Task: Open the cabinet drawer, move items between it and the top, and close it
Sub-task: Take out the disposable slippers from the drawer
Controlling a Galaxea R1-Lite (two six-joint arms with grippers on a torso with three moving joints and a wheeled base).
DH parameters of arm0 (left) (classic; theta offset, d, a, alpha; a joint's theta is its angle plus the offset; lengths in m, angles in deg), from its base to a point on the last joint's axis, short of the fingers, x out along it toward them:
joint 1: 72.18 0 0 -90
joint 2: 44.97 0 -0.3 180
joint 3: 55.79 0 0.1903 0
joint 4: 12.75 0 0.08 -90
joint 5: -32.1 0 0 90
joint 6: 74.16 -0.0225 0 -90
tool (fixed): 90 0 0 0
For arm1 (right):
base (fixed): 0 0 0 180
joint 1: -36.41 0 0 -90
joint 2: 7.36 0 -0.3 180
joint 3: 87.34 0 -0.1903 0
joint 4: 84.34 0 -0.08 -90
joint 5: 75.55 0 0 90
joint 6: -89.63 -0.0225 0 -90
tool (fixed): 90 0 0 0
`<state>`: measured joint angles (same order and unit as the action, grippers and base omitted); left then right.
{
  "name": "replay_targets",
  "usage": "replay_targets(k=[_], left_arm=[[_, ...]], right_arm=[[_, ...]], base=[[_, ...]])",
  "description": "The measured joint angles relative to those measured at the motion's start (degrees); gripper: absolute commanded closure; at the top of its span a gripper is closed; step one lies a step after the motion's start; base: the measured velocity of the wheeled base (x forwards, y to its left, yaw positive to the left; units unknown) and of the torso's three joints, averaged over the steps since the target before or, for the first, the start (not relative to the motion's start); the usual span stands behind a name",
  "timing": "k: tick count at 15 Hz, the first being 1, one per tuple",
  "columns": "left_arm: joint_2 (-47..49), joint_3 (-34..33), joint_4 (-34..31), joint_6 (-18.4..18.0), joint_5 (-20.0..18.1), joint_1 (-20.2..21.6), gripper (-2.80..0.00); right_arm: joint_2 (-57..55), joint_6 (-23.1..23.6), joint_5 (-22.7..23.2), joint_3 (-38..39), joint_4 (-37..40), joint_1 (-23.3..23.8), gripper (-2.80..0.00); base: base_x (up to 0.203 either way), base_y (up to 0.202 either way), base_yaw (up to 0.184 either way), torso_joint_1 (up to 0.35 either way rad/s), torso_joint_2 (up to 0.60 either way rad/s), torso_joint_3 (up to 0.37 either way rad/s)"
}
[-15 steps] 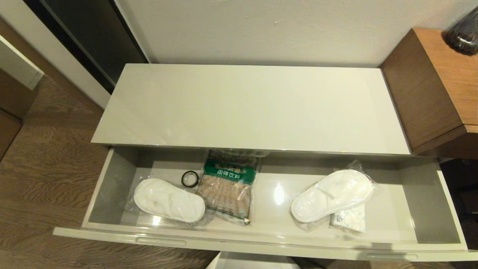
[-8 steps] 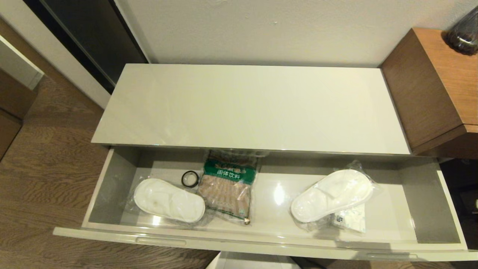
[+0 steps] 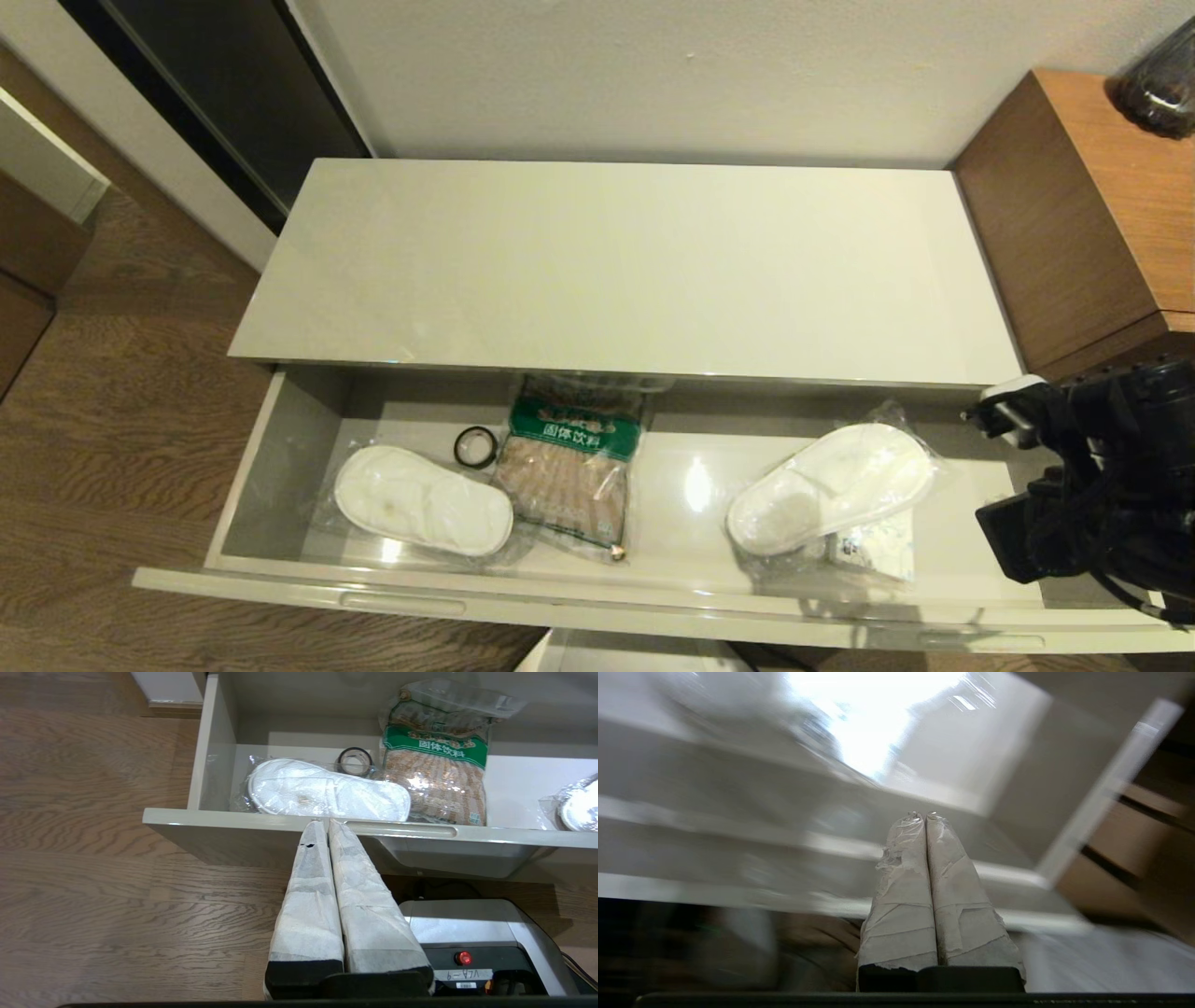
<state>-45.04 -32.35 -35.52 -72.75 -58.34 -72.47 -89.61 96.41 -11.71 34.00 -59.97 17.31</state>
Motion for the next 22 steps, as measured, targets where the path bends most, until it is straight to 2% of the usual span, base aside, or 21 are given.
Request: replay_targets(k=[1, 2, 4, 11, 16, 17, 22], left_arm=[[0.0, 0.0, 0.0, 0.01, 0.0, -0.06, 0.0], [0.0, 0.0, 0.0, -0.01, 0.0, -0.04, 0.0], [0.0, 0.0, -0.02, 0.01, 0.0, -0.04, 0.0], [0.0, 0.0, 0.0, 0.02, -0.01, -0.01, 0.0], [0.0, 0.0, 0.0, 0.03, -0.02, -0.06, 0.0], [0.0, 0.0, 0.0, 0.02, 0.0, -0.06, 0.0], [0.0, 0.0, 0.0, 0.04, 0.0, -0.01, 0.0]], right_arm=[[-0.64, 1.94, -4.43, -0.68, 2.53, -0.61, 0.0], [-0.72, 4.79, -6.96, -1.56, 4.84, -0.94, 0.0], [-1.34, 9.7, -6.42, -3.05, 5.94, -1.53, 0.0], [-6.97, 10.89, -3.88, -0.51, 5.6, -4.64, 0.0], [-17.73, 10.71, -4.34, -4.24, -4.78, -5.12, 0.0], [-20.56, 11.27, -4.35, -5.75, -7.55, -5.14, -2.8], [-29.94, 15.48, -4.97, -9.24, -18.7, -4.6, -2.8]], base=[[0.0, 0.0, 0.0, 0.0, 0.0, 0.0], [0.0, 0.0, 0.0, 0.0, 0.0, 0.0], [0.0, 0.0, 0.0, 0.0, 0.0, 0.0], [0.0, 0.0, 0.0, 0.0, 0.0, 0.0], [0.0, 0.0, 0.0, 0.0, 0.0, 0.0], [0.0, 0.0, 0.0, 0.0, 0.0, 0.0], [0.0, 0.0, 0.0, 0.0, 0.0, 0.0]])
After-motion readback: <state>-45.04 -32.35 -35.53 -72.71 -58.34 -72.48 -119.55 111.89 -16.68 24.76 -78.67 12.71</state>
